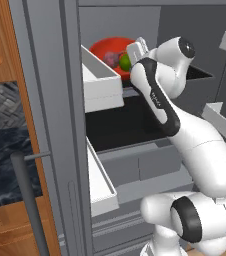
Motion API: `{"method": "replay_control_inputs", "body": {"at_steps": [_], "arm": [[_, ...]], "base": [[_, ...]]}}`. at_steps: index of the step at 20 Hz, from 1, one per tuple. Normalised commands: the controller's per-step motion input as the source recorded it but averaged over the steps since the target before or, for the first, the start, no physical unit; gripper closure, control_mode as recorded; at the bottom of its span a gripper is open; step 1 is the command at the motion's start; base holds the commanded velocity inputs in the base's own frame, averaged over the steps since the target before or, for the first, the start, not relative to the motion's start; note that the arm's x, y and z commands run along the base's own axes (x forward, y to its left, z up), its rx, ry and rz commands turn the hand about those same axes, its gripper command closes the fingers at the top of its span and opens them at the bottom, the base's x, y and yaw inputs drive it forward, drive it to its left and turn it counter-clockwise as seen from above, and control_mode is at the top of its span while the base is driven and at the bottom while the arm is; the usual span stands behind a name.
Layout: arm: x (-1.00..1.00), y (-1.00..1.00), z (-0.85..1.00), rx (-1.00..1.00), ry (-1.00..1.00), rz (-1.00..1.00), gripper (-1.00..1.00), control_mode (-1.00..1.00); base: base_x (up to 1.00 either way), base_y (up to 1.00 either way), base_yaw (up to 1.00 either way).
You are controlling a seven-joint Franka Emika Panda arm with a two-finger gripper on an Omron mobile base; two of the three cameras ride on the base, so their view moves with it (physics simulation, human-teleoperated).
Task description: Place the bowl with the onion and lime on the top shelf of the fridge. Place the bowl with the steak and chicken drumstick on the second highest shelf of the fridge.
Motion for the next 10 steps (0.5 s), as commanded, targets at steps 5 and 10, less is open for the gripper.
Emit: {"method": "replay_control_inputs", "body": {"at_steps": [5, 10], "arm": [[0.46, 0.03, 0.0, 0.0, 0.02, -0.04, -1.0, -1.0], [-0.43, -0.16, 0.1, 0.0, 0.0, 0.0, -1.0, -1.0]], "base": [[0.0, 0.0, 0.0], [0.0, 0.0, 0.0]]}}
